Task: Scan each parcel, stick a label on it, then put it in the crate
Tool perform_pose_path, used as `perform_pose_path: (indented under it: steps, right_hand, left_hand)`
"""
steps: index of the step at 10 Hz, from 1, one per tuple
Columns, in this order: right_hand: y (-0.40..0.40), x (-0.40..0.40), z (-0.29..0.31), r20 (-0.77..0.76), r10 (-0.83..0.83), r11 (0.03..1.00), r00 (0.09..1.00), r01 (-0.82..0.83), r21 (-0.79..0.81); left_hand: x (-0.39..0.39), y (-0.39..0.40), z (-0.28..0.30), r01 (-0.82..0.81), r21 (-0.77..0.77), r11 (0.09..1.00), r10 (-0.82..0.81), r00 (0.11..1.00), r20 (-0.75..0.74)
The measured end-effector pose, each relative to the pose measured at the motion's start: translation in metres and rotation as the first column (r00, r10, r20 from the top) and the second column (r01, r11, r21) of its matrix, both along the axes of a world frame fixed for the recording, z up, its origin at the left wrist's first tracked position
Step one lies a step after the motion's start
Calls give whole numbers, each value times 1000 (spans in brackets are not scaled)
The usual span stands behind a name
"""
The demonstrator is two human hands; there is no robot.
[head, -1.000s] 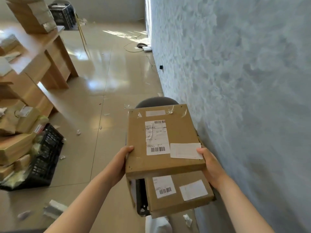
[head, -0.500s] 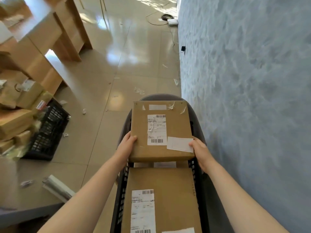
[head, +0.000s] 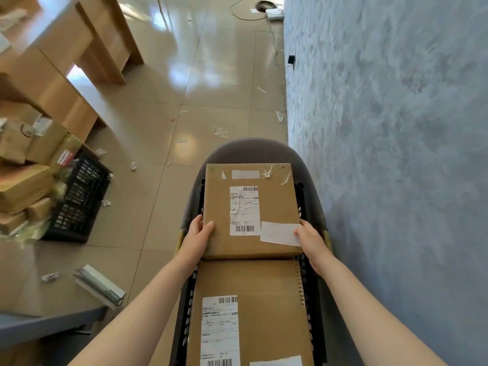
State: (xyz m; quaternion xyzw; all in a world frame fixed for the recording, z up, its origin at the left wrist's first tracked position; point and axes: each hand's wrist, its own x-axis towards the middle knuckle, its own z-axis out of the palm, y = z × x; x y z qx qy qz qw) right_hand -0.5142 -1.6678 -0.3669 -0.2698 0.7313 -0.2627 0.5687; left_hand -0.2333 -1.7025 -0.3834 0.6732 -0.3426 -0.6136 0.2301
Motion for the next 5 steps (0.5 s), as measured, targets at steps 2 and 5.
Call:
perform_pose_path:
  steps: [2,5]
  right_hand:
    - [7,12,2,-61,-28,999,998,26,-38]
    - [21,18,28,-192,-109,992,975,93,-87]
  left_hand:
    - [1,3,0,64,-11,998,-64,998,18]
    - [18,-5,5,197,-14,980,-196,979,56]
